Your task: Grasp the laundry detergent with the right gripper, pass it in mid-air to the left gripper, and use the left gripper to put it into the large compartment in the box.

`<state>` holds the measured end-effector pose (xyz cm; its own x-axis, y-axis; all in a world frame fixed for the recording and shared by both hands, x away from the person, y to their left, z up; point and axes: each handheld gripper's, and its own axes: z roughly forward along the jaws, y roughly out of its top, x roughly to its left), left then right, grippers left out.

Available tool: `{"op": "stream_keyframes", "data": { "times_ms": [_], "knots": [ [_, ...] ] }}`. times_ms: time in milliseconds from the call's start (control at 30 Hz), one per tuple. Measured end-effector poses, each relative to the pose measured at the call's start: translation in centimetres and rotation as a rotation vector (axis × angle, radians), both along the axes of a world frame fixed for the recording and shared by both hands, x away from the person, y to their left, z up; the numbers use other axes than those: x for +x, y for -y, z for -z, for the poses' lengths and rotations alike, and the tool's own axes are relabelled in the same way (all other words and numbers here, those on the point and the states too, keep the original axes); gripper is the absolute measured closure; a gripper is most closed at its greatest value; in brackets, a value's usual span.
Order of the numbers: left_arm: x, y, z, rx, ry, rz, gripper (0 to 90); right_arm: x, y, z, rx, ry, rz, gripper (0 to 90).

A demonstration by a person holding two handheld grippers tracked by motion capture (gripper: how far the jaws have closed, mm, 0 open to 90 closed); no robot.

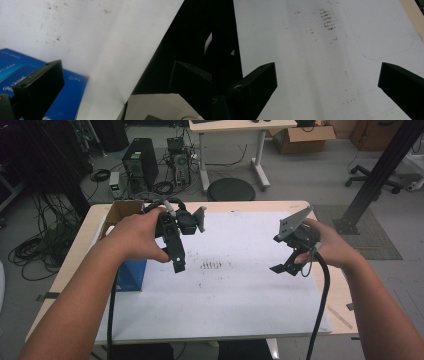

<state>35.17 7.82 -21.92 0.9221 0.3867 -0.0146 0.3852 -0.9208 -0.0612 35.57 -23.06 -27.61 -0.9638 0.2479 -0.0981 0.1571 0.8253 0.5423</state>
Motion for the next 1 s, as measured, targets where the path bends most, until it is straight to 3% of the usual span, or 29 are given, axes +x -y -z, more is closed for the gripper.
{"op": "stream_keyframes", "data": {
  "times_ms": [133,233,500,1000],
  "knots": [
    [-0.2,0.7,0.8,0.000,-0.022,0.066,0.2,0.6,-0.7,-0.1,-0.031,-0.011,-0.021,2.2],
    [-0.2,0.9,1.2,0.000,-0.022,0.087,0.2,0.8,-1.1,-0.1,-0.047,-0.012,-0.029,2.4],
    [0.1,0.7,1.7,0.009,-0.027,0.098,0.2,1.0,-1.7,0.4,-0.072,-0.017,-0.050,2.4],
    [0.2,0.9,1.4,0.007,-0.022,0.120,0.2,0.8,-2.1,0.6,-0.071,-0.020,-0.050,2.4]
  ]
}}
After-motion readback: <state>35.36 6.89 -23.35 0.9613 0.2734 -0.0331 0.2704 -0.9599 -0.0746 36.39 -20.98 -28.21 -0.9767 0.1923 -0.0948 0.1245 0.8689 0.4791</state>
